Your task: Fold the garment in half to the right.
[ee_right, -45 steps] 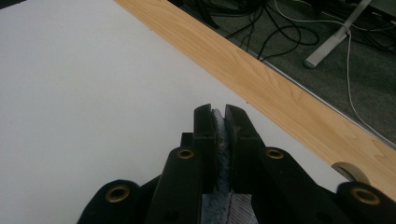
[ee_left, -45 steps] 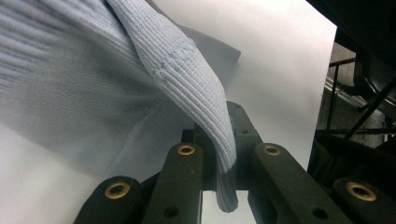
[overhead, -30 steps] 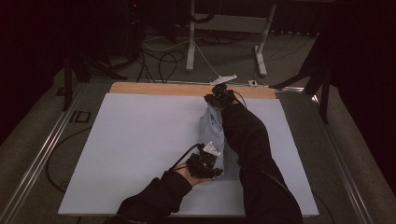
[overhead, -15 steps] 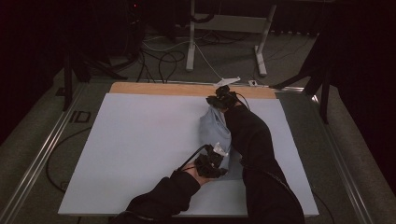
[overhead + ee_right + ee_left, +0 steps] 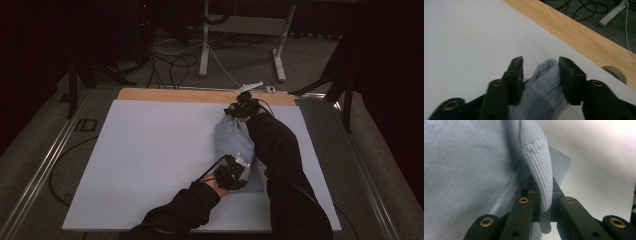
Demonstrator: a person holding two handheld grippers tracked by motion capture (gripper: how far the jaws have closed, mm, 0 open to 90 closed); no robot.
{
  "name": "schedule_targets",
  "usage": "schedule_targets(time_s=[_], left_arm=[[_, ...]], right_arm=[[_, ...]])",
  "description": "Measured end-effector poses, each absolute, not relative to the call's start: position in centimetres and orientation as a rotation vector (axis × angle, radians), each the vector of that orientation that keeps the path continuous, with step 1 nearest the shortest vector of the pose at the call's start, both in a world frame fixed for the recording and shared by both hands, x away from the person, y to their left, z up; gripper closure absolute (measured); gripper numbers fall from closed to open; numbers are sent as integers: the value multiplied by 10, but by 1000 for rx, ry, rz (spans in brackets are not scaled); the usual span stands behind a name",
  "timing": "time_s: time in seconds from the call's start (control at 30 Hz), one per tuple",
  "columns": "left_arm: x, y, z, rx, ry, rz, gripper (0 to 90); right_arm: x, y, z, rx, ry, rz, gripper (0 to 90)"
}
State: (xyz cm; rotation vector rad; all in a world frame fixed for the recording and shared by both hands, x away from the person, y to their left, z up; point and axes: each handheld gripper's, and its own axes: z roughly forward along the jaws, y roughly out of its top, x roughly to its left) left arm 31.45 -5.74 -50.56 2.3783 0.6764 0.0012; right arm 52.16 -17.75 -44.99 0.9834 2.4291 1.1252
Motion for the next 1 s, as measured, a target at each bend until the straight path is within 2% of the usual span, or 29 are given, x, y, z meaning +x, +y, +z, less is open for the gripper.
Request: schedule_targets(time_s=[0.07,0.2,0.37,0.47,0.6,0.77,0.83,1.0], left_arm=[[314,-58,-506,2380,680,1,857],[316,-63,-507,2389,684,-3,856],[317,-66,-508,2396,680,-3,855],[318,-67,-507,2397,683,-8,855],[317,-69,-508,2352,691,-52,838],[310,-78,-509,2316,635,-93,617],[308,-80,-509,2298,617,-111,563],[302,-75,-500,2235,549,-126,494]], right_arm=[[520,-180,-447,981,2419,1116,497],[515,-190,-436,996,2398,1144,442],[508,-192,-428,977,2402,1127,432],[501,-195,-422,971,2386,1146,384],[499,-200,-419,993,2369,1159,356],[493,-201,-427,1007,2402,1154,370],[492,-202,-434,1020,2420,1140,377],[489,-206,-451,1064,2439,1096,389]])
